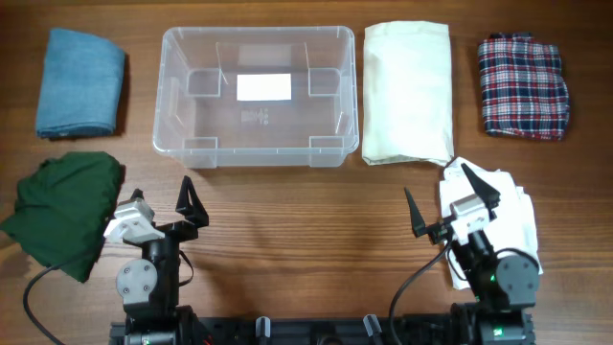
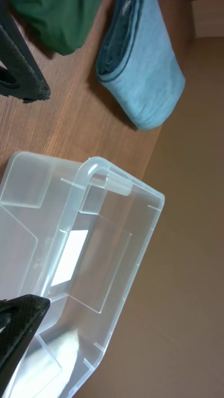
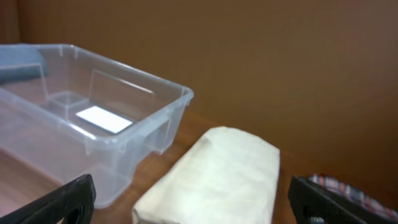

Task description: Pack container

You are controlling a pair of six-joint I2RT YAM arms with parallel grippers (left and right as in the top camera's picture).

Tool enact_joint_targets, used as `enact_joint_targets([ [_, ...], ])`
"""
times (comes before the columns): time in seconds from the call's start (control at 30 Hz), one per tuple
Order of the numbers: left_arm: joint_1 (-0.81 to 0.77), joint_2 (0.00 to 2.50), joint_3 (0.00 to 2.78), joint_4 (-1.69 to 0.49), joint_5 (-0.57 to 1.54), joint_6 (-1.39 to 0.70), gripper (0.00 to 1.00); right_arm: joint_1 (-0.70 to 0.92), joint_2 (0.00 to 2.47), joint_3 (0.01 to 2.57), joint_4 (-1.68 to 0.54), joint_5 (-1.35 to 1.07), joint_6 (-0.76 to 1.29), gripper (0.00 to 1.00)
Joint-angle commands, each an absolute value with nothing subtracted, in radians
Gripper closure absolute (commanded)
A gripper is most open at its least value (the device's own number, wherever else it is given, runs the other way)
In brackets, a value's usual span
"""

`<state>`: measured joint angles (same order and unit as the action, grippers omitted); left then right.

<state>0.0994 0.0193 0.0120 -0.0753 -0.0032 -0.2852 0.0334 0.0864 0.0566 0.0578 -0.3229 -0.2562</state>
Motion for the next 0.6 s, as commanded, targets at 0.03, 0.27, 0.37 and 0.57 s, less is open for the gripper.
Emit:
enact_joint_targets([
  [0.03,0.095,0.012,0.006,-0.072,-0.013,-0.266,0.00,-0.006,0.511,0.401,0.042,-0.467,-0.228,0.00],
  [0.27,0.095,0.012,0.006,-0.072,-0.013,-0.266,0.00,-0.067,1.256,1.040,-0.321,-0.696,-0.234,0.00],
  [0.37,0.095,0.012,0.006,-0.072,-0.013,-0.266,0.00,-0.079,1.483,1.256,-0.448,-0.719,-0.196,0.00],
  [0.57,0.095,0.012,0.006,-0.072,-0.013,-0.266,0.00,-0.098,1.642,1.340,-0.409,-0.655,-0.049,0.00],
])
